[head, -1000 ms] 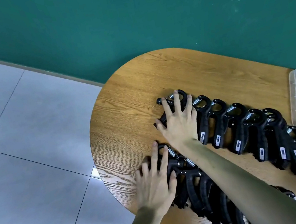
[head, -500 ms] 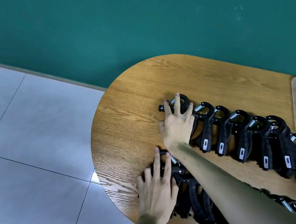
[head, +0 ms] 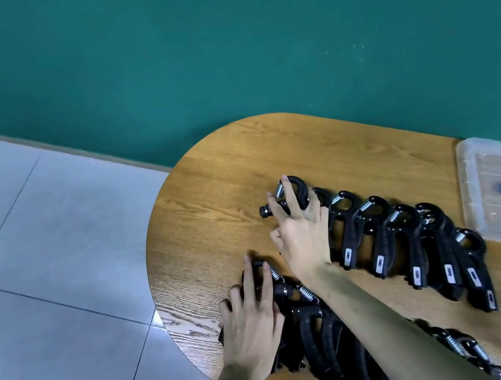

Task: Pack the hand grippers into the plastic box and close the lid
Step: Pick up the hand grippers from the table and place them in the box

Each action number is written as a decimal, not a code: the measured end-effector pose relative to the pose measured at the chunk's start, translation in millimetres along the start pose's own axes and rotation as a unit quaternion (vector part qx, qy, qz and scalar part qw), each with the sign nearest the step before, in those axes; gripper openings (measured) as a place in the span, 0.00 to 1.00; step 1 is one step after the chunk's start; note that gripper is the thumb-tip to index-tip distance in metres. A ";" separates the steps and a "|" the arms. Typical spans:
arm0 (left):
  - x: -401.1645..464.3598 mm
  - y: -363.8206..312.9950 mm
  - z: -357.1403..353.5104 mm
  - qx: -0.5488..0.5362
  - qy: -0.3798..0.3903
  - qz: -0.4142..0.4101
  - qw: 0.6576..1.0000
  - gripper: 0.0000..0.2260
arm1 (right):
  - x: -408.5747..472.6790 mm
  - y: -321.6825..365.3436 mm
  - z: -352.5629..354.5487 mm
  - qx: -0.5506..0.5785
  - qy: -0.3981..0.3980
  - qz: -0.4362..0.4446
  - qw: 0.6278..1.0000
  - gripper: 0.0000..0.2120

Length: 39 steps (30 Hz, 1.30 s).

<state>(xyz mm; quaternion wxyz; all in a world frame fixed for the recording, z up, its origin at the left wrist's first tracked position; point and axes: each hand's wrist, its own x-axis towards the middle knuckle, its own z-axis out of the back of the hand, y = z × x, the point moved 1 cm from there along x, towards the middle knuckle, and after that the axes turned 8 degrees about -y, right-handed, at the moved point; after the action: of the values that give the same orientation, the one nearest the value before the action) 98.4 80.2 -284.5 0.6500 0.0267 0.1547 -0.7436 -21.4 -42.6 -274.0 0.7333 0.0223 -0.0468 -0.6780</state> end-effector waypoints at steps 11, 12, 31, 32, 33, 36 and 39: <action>31.6 -103.5 93.2 0.041 -0.082 -0.018 0.996 0.32 | -58.4 -108.9 127.7 -0.025 -0.058 -0.076 0.995 0.32; 33.1 -120.9 101.5 0.032 -0.093 -0.021 0.995 0.32 | -66.7 -122.8 138.1 -0.027 -0.065 -0.084 0.994 0.31; -29.0 -516.8 119.5 -0.030 -0.139 -0.166 0.976 0.33 | -267.8 -446.8 264.6 0.020 -0.171 -0.264 0.949 0.33; -33.3 -534.6 112.3 -0.029 -0.129 -0.173 0.976 0.33 | -279.1 -462.8 262.8 0.024 -0.164 -0.278 0.946 0.33; -36.9 -550.9 104.4 -0.027 -0.120 -0.180 0.976 0.33 | -289.8 -477.9 259.6 0.028 -0.154 -0.292 0.944 0.32; -46.0 -586.1 79.8 0.000 -0.085 -0.192 0.978 0.33 | -316.8 -517.4 244.4 0.044 -0.118 -0.324 0.938 0.31; -48.4 -606.1 53.5 0.019 -0.058 -0.198 0.978 0.33 | -332.1 -542.9 227.6 0.063 -0.069 -0.354 0.931 0.30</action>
<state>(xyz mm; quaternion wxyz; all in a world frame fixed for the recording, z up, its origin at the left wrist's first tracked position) -476.4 177.4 -103.6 0.4975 -0.0351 0.1049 -0.8604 -608.0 251.9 -112.6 0.4377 0.0368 -0.1289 -0.8891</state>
